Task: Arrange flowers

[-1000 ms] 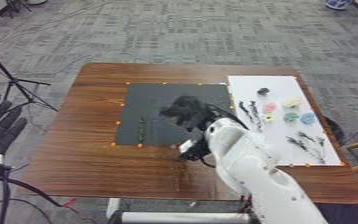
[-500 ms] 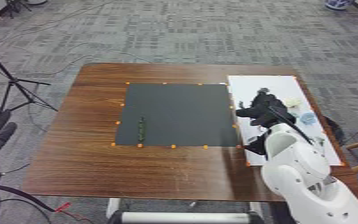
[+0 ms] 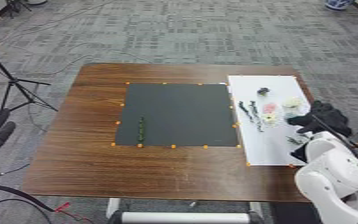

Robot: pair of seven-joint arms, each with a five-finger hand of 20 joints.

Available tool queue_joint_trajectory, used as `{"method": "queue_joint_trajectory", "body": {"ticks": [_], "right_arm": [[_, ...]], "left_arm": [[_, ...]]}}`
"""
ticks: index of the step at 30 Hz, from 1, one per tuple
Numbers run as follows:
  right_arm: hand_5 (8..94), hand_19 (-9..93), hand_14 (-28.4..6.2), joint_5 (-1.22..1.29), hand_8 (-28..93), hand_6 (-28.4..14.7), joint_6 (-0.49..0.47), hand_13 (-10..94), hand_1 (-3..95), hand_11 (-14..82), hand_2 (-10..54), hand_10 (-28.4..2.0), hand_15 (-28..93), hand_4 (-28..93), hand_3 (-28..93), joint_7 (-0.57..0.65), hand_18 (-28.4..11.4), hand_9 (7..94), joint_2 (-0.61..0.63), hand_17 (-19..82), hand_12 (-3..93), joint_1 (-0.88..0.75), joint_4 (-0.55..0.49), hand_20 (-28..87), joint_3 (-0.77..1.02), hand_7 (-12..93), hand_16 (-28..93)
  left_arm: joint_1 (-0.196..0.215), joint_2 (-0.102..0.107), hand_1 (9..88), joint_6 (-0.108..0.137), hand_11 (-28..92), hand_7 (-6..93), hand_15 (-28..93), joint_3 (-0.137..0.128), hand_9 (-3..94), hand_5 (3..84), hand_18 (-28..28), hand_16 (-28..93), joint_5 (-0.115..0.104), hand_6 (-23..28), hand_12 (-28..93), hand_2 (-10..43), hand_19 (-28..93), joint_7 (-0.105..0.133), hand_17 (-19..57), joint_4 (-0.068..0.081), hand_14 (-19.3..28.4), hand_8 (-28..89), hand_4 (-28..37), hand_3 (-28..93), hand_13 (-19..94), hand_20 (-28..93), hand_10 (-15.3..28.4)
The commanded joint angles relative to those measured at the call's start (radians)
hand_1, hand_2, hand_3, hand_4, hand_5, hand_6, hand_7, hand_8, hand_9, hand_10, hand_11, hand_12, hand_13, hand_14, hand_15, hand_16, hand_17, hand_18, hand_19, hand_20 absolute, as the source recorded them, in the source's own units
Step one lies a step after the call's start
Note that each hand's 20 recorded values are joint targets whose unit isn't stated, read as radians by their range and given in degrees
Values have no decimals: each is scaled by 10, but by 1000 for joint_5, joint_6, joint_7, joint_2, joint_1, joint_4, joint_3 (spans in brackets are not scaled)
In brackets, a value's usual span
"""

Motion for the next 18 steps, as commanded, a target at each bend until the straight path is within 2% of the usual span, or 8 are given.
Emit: {"method": "queue_joint_trajectory", "body": {"ticks": [1, 6, 13, 18], "right_arm": [[550, 829, -192, -47, -66, -133, -61, 590, 365, 252, -95, -250, 810, -263, 648, 36, -284, 551, 10, 289, 210, -85, 13, 443, 36, 147, 261], [552, 818, -189, -12, -66, -135, -137, 581, 395, 219, -95, -248, 801, -280, 625, 46, -284, 542, 5, 284, 199, -99, 7, 446, 62, 127, 262], [582, 809, -177, -22, -71, -120, -134, 588, 482, 210, -95, -232, 793, -282, 649, 62, -284, 556, -2, 290, 191, -97, 27, 446, 66, 130, 257], [655, 823, -152, -25, -78, -78, -90, 635, 533, 241, -95, -190, 780, -282, 680, 64, -284, 647, 0, 316, 198, -88, 37, 434, 53, 178, 265]], "left_arm": [[13, -4, 212, 3, 129, 82, 205, 2, 324, 369, 104, -5, -7, 76, 143, 196, 149, 9, -32, -12, 133, -60, -283, 631, 229, 121, 132], [14, -7, 212, -4, 129, 81, 208, -1, 324, 370, 104, -5, -7, 77, 141, 196, 150, 15, -32, -12, 134, -61, -283, 632, 228, 121, 133], [18, -8, 213, -2, 128, 82, 207, 1, 324, 369, 104, -6, -13, 76, 141, 197, 150, 20, -32, -11, 134, -61, -283, 630, 229, 121, 133], [24, -9, 213, -2, 128, 82, 207, 0, 324, 369, 104, -5, -14, 76, 141, 197, 149, 24, -31, -14, 134, -60, -283, 631, 229, 120, 134]]}}
